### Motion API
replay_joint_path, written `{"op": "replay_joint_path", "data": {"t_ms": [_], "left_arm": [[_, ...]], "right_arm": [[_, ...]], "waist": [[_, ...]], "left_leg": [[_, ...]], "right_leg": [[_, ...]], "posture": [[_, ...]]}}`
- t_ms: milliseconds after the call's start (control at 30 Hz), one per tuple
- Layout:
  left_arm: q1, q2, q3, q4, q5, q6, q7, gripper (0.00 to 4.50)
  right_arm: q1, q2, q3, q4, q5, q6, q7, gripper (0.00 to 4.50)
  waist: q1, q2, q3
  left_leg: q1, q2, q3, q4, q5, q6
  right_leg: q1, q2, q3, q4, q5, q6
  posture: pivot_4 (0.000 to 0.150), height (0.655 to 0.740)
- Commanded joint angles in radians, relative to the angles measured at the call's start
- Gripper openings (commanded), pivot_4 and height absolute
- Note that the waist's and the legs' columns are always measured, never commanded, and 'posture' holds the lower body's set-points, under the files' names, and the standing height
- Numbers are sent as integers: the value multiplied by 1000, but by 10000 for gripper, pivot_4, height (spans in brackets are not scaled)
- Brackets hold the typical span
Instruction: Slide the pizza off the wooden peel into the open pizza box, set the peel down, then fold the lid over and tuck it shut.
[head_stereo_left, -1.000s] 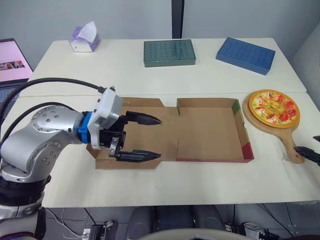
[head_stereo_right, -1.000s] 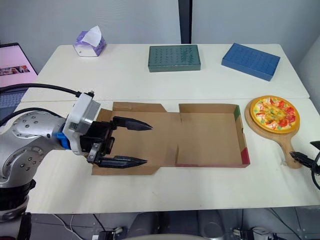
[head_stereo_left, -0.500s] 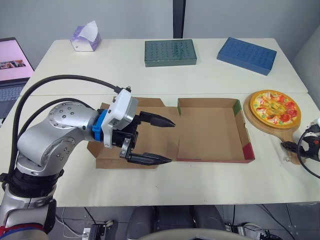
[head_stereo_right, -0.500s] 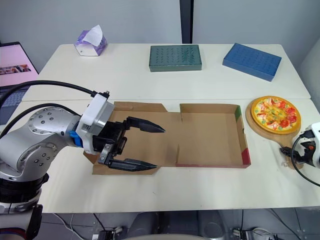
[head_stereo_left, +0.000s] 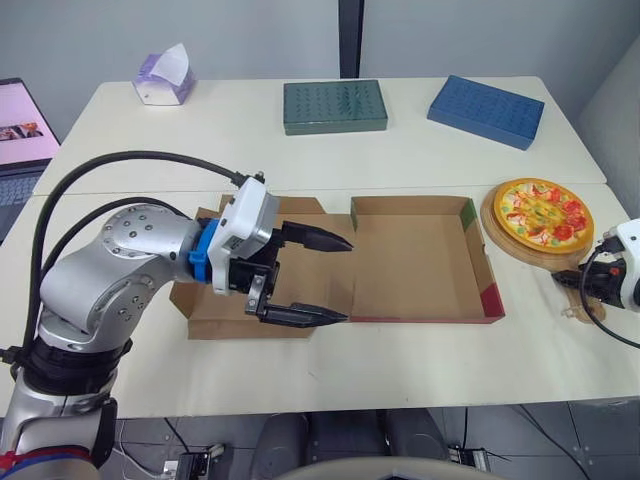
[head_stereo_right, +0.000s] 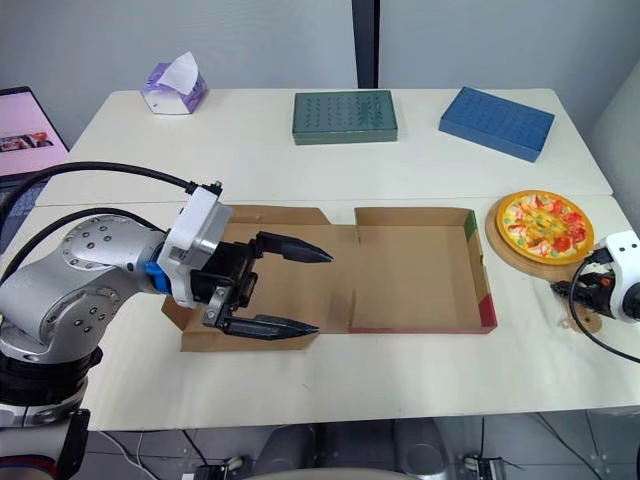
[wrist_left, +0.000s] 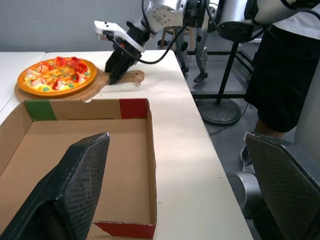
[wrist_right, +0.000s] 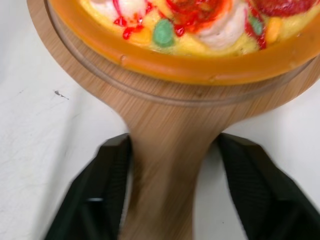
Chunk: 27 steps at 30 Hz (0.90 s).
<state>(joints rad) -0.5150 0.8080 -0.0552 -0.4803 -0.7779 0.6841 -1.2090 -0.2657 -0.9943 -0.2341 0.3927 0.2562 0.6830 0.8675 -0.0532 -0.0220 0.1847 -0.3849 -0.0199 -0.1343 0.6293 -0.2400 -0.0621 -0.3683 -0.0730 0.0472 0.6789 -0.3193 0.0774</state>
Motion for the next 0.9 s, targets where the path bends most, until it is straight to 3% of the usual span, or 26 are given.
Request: {"op": "replay_joint_path", "data": {"t_ms": [33, 400, 700, 900], "left_arm": [[1, 1, -5, -17, 25, -32, -3, 45000], [0, -19, -5, 16, 71, -68, 17, 45000], [42, 4, 70, 41, 70, -69, 53, 45000], [78, 35, 127, 48, 73, -68, 67, 45000]], "right_arm": [[5, 30, -1, 41, -6, 13, -30, 15778], [5, 94, -146, -14, 26, -96, -112, 15431], [20, 42, -278, -92, 93, -133, -75, 15431], [54, -42, -285, -247, 95, -137, 3, 15431]], "waist": [[0, -2, -1], [-2, -8, -4], [2, 10, 4], [-2, 16, 6]], "left_leg": [[0, 0, 0, 0, 0, 0], [1, 0, 1, 0, 0, 0], [-6, -1, 0, -1, 0, 0], [-7, -1, 1, 0, 0, 0]], "right_leg": [[0, 0, 0, 0, 0, 0], [1, 0, 1, 0, 1, 1], [-6, 0, 1, 1, 1, 1], [-7, -1, 1, 1, 1, 1]], "posture": [[1500, 7400], [1500, 7400], [1500, 7400], [1500, 7400]]}}
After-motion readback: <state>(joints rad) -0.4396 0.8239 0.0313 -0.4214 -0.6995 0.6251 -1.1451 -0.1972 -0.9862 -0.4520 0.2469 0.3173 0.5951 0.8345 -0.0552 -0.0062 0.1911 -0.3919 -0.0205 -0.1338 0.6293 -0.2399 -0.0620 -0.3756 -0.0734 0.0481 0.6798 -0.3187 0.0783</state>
